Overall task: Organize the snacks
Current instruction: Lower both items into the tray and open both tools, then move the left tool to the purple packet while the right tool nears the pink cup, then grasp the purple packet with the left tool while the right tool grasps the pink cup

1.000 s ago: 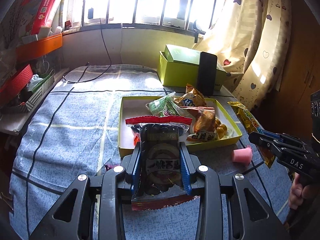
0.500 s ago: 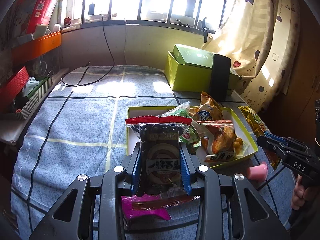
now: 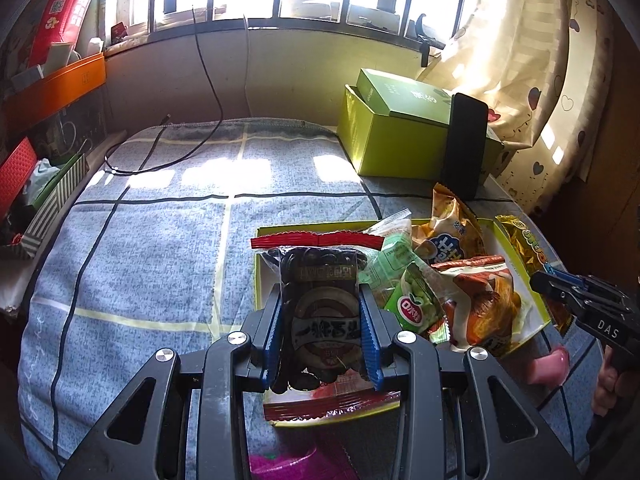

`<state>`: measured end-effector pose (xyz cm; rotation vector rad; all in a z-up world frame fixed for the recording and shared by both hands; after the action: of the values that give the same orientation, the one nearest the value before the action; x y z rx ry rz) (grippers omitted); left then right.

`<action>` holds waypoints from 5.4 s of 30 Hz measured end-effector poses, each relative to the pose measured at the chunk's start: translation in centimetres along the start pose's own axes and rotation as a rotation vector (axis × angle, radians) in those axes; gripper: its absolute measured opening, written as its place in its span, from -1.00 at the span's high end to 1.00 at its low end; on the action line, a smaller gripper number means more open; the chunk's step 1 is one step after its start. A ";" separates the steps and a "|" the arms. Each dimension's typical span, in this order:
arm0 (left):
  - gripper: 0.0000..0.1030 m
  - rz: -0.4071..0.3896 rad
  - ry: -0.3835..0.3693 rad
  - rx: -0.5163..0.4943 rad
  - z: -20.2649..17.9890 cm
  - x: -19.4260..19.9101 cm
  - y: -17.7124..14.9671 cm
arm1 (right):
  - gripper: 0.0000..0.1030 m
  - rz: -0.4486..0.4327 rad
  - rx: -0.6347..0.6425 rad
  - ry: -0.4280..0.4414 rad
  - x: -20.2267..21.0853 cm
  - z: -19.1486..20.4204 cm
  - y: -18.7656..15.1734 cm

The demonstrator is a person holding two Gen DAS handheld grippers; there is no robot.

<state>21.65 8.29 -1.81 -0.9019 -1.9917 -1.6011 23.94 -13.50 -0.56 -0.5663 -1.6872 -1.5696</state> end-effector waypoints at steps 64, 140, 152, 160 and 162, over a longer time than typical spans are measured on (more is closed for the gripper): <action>0.24 -0.021 0.018 0.038 -1.7 7.3 -9.1 | 0.00 0.002 0.062 0.054 7.7 1.8 -8.6; -0.02 0.071 -0.263 -0.295 -1.4 7.5 -12.1 | -0.04 0.027 0.042 0.016 6.8 1.1 -9.4; -0.06 0.101 -0.166 -0.449 -1.3 8.7 -13.8 | -0.04 0.032 0.039 0.026 6.7 1.0 -9.6; -0.06 0.076 -0.078 -0.347 0.8 9.2 -13.7 | -0.04 0.033 0.037 0.028 6.5 0.9 -9.7; -0.06 0.069 -0.076 -0.300 1.4 9.4 -13.7 | -0.04 0.031 0.035 0.027 6.5 0.9 -9.6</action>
<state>5.44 9.99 -5.18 -1.1442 -1.7754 -1.8825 12.45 -15.20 -1.73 -0.5485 -1.6746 -1.5167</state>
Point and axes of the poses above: each gripper's, at about its wrist camera, not at the fingertips, and x roughly against the way its jaws point, z to its left, y to its top, the point moved 3 cm from there along -x, roughly the way its jaws point, and after that the axes turned 10 degrees about -y, right-handed, at the moved point
